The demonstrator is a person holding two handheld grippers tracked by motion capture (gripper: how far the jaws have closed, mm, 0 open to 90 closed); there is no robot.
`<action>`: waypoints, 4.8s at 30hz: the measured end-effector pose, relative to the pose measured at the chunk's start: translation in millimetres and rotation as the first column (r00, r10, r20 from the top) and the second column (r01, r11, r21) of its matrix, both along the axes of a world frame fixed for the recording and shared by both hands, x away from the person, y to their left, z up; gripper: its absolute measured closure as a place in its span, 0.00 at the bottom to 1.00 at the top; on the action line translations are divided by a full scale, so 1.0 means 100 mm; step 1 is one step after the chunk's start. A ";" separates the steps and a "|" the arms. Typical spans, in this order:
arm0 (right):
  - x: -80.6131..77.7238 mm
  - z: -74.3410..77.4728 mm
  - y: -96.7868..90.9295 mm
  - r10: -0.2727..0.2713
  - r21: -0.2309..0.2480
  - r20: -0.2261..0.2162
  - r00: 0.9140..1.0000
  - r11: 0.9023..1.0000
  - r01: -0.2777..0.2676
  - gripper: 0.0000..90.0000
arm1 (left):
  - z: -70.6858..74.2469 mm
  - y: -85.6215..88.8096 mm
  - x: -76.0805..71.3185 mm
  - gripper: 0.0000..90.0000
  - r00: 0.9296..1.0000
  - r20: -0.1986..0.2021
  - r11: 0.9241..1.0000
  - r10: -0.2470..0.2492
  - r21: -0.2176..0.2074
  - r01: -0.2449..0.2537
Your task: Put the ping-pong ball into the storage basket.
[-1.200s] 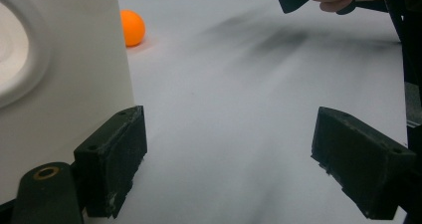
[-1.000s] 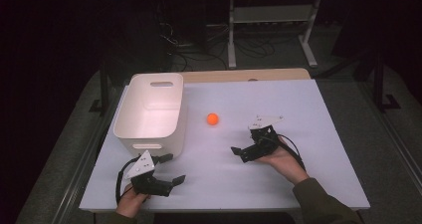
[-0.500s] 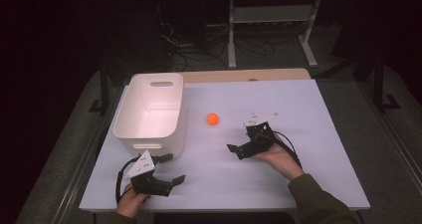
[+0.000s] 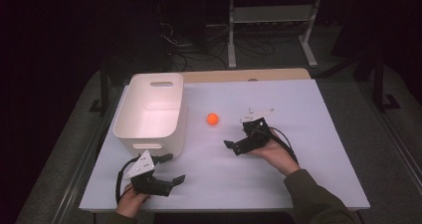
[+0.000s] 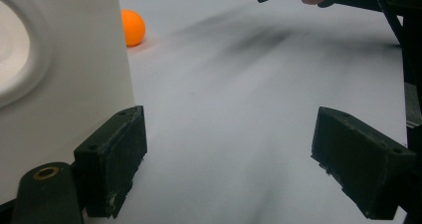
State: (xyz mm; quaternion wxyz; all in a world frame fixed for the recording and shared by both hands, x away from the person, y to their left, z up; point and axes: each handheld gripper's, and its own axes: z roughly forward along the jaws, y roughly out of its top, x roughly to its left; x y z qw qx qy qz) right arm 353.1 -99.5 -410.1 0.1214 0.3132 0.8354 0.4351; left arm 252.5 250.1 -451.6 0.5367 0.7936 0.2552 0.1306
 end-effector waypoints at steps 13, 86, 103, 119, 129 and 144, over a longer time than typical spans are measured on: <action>0.08 0.02 0.07 0.002 -0.001 0.004 1.000 1.000 -0.002 0.00 | 0.00 0.00 0.00 0.16 1.000 0.002 1.000 0.001 0.001 -0.001; 0.67 0.17 0.59 0.016 0.002 0.010 1.000 1.000 -0.016 0.00 | 0.00 0.00 -0.01 0.16 1.000 0.006 1.000 0.001 0.000 -0.001; 0.81 0.14 0.65 -0.004 -0.011 0.018 1.000 1.000 0.005 0.00 | 0.00 0.00 -0.01 0.16 1.000 0.004 1.000 -0.001 0.000 0.001; 0.88 0.04 0.73 -0.020 -0.012 0.016 1.000 1.000 0.021 0.00 | 0.00 0.00 -0.01 0.16 1.000 0.005 1.000 -0.001 0.000 0.001; 0.94 -0.06 0.75 -0.034 -0.010 0.011 0.999 0.999 0.034 0.00 | 0.00 0.00 -0.01 0.16 1.000 0.006 1.000 -0.001 -0.001 0.001; 1.01 -0.24 0.81 -0.044 -0.031 -0.021 0.999 0.999 0.044 0.00 | 0.00 0.00 -0.01 0.16 1.000 0.008 1.000 -0.002 -0.005 0.002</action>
